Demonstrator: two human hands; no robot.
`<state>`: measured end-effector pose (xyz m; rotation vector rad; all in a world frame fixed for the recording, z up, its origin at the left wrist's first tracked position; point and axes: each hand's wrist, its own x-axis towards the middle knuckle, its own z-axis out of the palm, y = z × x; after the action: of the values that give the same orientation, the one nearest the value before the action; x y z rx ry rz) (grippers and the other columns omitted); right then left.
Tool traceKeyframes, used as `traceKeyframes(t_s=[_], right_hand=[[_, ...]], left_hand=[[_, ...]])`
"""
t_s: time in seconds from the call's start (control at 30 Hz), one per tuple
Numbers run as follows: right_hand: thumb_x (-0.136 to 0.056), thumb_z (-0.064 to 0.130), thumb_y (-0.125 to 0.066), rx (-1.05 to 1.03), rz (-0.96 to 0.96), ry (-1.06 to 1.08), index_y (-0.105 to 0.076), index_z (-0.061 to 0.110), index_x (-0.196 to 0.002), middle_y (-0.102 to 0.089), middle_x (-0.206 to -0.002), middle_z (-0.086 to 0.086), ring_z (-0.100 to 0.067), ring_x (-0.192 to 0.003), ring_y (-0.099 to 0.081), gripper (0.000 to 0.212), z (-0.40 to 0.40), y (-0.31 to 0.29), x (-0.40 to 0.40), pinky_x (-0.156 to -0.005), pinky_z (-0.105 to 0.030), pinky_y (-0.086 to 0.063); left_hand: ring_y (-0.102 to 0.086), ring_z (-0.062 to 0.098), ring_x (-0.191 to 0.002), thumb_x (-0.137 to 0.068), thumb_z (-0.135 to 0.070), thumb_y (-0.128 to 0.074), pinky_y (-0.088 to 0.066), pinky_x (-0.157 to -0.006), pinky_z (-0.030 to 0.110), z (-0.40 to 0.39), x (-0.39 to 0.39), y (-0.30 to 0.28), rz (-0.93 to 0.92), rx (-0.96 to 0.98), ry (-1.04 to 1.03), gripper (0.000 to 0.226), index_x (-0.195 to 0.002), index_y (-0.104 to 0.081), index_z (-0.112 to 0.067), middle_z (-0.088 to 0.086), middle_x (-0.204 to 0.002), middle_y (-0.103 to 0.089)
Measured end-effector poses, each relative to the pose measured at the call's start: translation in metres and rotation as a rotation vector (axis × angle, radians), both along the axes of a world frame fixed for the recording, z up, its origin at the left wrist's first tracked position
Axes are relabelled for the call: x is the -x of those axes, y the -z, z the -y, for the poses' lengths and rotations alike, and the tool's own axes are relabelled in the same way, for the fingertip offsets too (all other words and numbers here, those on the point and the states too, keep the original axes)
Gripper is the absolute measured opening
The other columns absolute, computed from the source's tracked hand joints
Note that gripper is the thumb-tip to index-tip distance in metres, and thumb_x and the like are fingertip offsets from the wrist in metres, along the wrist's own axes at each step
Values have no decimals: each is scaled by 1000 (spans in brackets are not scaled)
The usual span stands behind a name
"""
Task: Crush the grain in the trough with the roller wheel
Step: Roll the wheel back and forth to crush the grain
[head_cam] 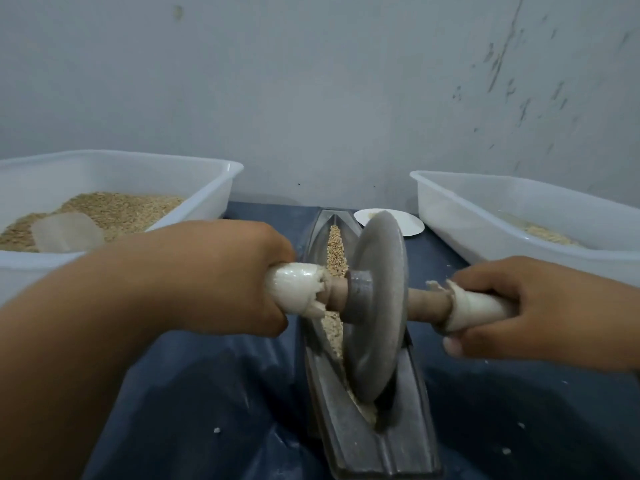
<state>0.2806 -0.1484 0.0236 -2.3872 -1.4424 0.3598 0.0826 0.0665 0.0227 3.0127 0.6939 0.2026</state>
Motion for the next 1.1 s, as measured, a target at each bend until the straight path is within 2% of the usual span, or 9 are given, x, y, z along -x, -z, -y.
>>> traceKeyframes(t_s=[0.13,0.2,0.27,0.37,0.47,0.7,0.8,0.97,1.1], right_hand=[[-65,55,-79,-150,139,90,-59,50,-85,-63,-72,17,-2,-63,-58,29,-24,16,-5,-58,-30,-43],[-72,47,-76,-213,234,123,-55,49,-83,-61,-75,16,-3,-70,-56,24,-33,23,-4,-60,-31,-43],[-68,54,-74,-203,195,117,-56,50,-86,-63,-75,16,-4,-67,-59,25,-30,22,-3,-58,-29,-43],[-48,78,-70,-89,38,41,-63,50,-95,-66,-77,19,0,-63,-62,55,-9,7,-4,-59,-25,-45],[-35,93,-65,-1,-29,-20,-67,46,-97,-69,-76,12,-3,-61,-63,79,1,0,-3,-59,-26,-48],[-68,52,-75,-251,209,134,-57,50,-84,-62,-77,18,-2,-71,-58,25,-34,26,-9,-61,-30,-42],[-60,63,-71,-196,156,99,-59,50,-88,-64,-78,20,-1,-69,-61,33,-23,19,-9,-59,-27,-43],[-40,85,-71,-29,-71,-44,-69,38,-97,-67,-73,5,-6,-60,-61,74,2,1,-9,-57,-28,-46],[-54,69,-73,-185,26,57,-64,46,-93,-66,-76,13,-6,-65,-61,46,-19,17,-15,-61,-32,-49]], left_hand=[[-56,5,-67,-71,-40,-67,-47,-63,27,-6,-14,11,104,-104,-67,18,-76,-51,-35,-10,-71,-59],[-55,10,-72,-75,-37,-66,-44,-65,28,-9,-20,15,133,-126,-90,18,-77,-48,-32,-10,-75,-57],[-55,10,-72,-75,-36,-67,-45,-65,29,-10,-19,15,115,-103,-80,19,-76,-49,-31,-9,-75,-58],[-58,5,-61,-66,-39,-71,-46,-57,26,-7,-8,7,40,-6,-23,20,-76,-55,-35,-11,-68,-61],[-58,-5,-62,-61,-46,-71,-46,-51,25,-3,0,-2,-13,51,19,31,-86,-53,-48,-33,-76,-58],[-58,15,-77,-74,-35,-67,-50,-74,34,-16,-23,18,166,-126,-93,17,-77,-51,-32,-10,-76,-58],[-59,12,-74,-71,-35,-70,-51,-72,33,-15,-18,14,108,-68,-66,17,-78,-55,-32,-8,-75,-61],[-60,0,-56,-57,-50,-69,-41,-48,21,-7,2,-4,-67,117,30,30,-83,-59,-40,-22,-70,-63],[-58,6,-61,-69,-36,-72,-47,-59,27,-14,-15,10,73,-14,-61,17,-78,-58,-33,-10,-68,-61]])
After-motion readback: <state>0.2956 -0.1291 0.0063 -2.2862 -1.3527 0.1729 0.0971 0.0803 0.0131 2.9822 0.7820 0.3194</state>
